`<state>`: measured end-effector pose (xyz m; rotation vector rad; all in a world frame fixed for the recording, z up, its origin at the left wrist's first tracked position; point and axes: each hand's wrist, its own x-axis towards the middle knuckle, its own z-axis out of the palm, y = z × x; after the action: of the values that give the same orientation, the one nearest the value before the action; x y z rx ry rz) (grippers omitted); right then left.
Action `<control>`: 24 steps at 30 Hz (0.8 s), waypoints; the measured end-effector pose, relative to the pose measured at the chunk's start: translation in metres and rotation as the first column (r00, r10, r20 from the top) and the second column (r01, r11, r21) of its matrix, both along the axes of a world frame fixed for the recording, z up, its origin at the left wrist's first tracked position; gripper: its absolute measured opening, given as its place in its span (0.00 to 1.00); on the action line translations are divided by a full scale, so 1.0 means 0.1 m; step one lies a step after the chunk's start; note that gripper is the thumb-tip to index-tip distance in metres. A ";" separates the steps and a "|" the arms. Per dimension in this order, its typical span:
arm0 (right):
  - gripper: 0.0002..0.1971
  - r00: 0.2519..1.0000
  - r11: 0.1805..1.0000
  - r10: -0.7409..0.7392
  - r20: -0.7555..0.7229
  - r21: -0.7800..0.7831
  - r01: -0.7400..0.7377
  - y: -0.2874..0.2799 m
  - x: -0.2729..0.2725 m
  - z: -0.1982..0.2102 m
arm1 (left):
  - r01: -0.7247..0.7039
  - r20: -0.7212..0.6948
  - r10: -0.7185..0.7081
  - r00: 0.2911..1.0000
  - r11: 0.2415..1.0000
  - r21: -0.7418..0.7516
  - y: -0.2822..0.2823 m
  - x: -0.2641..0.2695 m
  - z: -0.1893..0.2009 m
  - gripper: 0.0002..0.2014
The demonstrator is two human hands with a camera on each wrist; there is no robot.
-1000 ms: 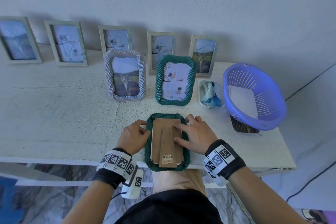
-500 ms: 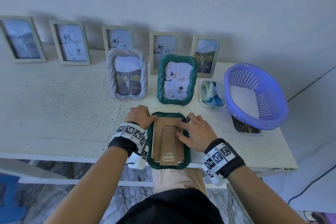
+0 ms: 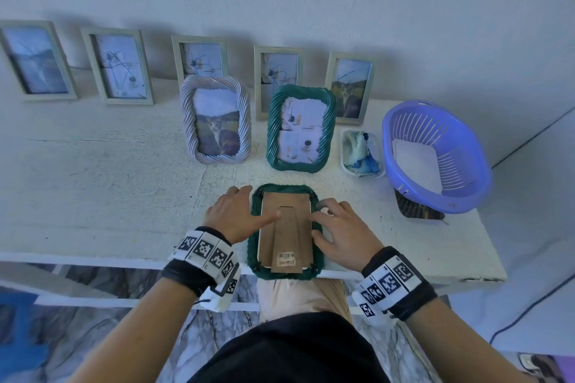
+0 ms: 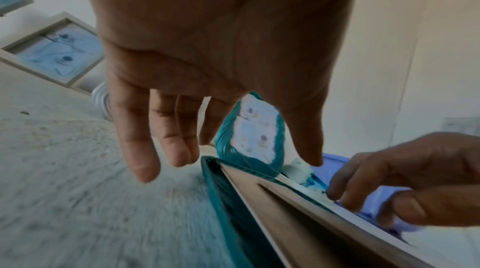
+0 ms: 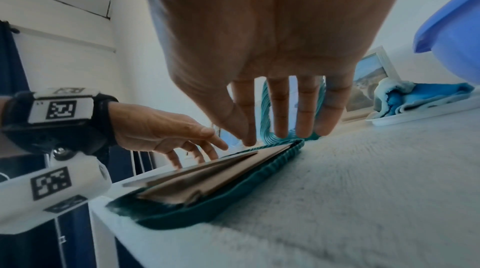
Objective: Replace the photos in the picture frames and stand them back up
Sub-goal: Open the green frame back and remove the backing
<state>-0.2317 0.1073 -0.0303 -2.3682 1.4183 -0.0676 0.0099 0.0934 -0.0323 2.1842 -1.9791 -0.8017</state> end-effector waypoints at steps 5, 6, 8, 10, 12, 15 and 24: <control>0.18 0.990 0.986 0.125 0.072 0.097 -0.132 0.23 -0.15 -0.03 | 0.069 0.042 -0.070 0.997 0.997 0.033 0.25 -0.13 -0.02 0.50; 0.20 0.988 0.983 0.135 0.072 0.115 -0.143 0.25 -0.17 -0.03 | 0.069 0.070 -0.071 0.995 0.997 0.028 0.27 -0.15 -0.04 0.51; 0.22 0.986 0.978 0.150 0.074 0.132 -0.158 0.28 -0.19 -0.01 | 0.061 0.107 -0.062 0.992 0.998 0.009 0.27 -0.19 -0.06 0.52; 0.24 0.982 0.973 0.173 0.073 0.142 -0.182 0.28 -0.19 0.01 | 0.057 0.117 -0.056 0.992 0.998 -0.003 0.27 -0.21 -0.08 0.53; 0.24 0.977 0.967 0.201 0.066 0.149 -0.208 0.27 -0.18 0.03 | 0.057 0.127 -0.055 0.990 0.998 -0.012 0.27 -0.21 -0.08 0.53; 0.24 0.972 0.959 0.230 0.051 0.160 -0.235 0.25 -0.17 0.04 | 0.061 0.139 -0.058 0.989 0.998 -0.018 0.27 -0.20 -0.09 0.53; 0.15 0.947 0.947 0.316 -0.063 0.079 -0.311 0.24 -0.15 0.02 | 0.070 0.161 -0.067 0.985 0.998 -0.010 0.27 -0.22 -0.06 0.53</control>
<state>-0.2470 0.1314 -0.0286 -2.5303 1.0375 0.1535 -0.0119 0.1201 -0.0381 2.2490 -2.1371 -0.6333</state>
